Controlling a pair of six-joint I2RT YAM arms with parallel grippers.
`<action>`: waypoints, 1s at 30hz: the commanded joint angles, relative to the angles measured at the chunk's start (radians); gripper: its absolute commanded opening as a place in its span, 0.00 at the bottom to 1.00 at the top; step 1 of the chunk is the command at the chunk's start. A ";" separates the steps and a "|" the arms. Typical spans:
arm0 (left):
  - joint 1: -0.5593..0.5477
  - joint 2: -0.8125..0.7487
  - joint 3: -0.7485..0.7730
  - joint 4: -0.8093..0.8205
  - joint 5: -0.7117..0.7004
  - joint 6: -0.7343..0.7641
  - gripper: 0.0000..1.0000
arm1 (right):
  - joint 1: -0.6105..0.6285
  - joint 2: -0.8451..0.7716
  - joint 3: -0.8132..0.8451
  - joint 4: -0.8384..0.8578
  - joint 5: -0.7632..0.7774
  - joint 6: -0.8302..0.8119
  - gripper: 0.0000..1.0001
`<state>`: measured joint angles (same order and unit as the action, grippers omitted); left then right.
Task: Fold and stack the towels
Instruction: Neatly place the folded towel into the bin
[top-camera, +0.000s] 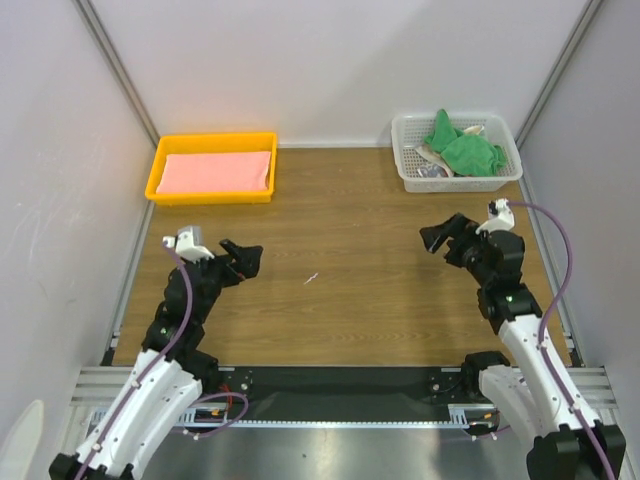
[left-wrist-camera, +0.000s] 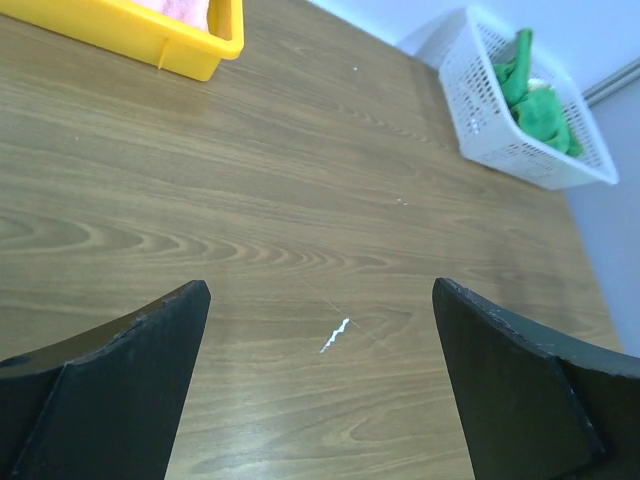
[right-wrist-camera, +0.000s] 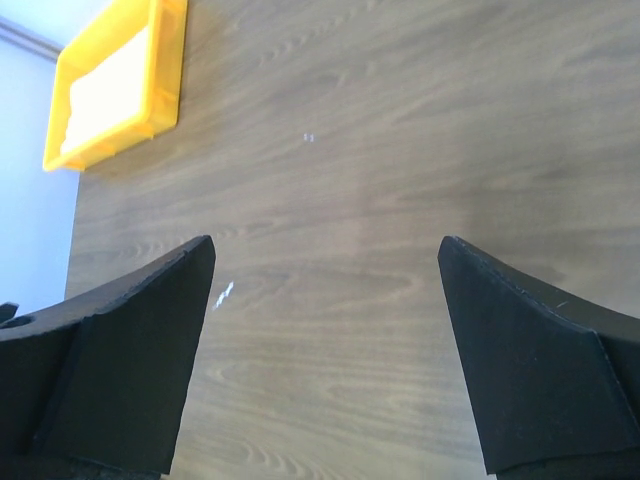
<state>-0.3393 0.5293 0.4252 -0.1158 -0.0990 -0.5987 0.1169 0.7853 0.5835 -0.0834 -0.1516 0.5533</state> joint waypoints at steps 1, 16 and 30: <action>-0.003 -0.116 -0.081 0.030 -0.018 -0.073 1.00 | 0.006 -0.093 -0.069 0.034 -0.036 0.049 0.99; -0.003 -0.212 -0.105 -0.001 0.007 -0.059 1.00 | 0.006 -0.333 -0.172 -0.068 -0.019 0.050 1.00; -0.003 -0.196 -0.075 -0.047 -0.033 -0.059 1.00 | 0.006 -0.353 -0.177 -0.092 -0.023 0.014 1.00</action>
<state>-0.3393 0.3214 0.3046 -0.1684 -0.1154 -0.6552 0.1188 0.4263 0.4061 -0.1871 -0.1665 0.5903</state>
